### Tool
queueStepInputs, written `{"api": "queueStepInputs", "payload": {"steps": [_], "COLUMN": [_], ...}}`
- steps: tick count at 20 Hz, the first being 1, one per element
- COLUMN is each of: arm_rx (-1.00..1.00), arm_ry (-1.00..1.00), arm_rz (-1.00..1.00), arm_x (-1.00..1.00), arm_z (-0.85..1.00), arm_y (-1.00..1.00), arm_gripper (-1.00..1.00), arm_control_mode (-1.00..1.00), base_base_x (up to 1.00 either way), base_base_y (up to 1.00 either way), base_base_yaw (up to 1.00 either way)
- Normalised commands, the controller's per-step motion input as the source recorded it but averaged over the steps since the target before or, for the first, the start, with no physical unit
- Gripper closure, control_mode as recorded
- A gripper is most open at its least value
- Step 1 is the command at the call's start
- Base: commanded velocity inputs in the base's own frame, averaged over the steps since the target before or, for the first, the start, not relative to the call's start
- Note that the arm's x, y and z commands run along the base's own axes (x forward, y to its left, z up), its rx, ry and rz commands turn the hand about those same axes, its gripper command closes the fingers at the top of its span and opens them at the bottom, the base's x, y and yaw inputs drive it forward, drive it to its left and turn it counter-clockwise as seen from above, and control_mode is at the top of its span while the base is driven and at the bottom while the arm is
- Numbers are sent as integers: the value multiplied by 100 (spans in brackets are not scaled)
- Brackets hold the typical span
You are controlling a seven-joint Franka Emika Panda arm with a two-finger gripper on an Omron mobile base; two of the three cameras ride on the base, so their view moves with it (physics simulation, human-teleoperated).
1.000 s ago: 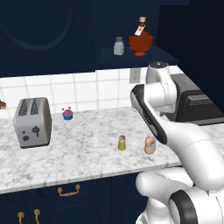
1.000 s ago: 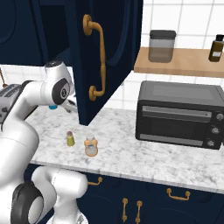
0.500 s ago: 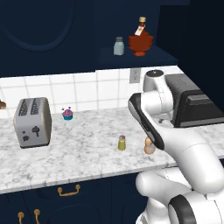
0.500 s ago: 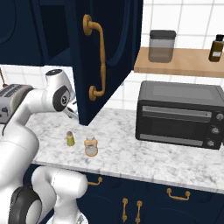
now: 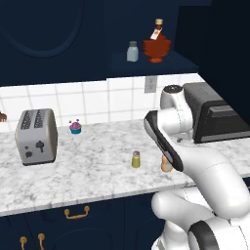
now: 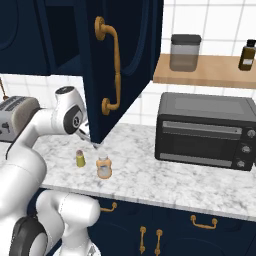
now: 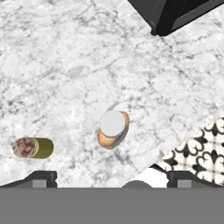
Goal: Put the shaker and condiment bottle from the counter next to their counterparts in the cabinet.
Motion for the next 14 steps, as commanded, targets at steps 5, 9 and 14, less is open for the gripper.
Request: {"api": "queueStepInputs", "payload": {"steps": [5,9,14], "arm_rx": [0,0,0], "arm_ry": [0,0,0], "arm_rz": [0,0,0], "arm_x": [7,10,12], "arm_z": [-19,-20,-18], "arm_y": [-2,0,0], "arm_gripper": [-100,-100,-100], "arm_control_mode": [-100,-100,-100], "base_base_x": [0,0,0], "base_base_y": [0,0,0], "base_base_yaw": [0,0,0]}}
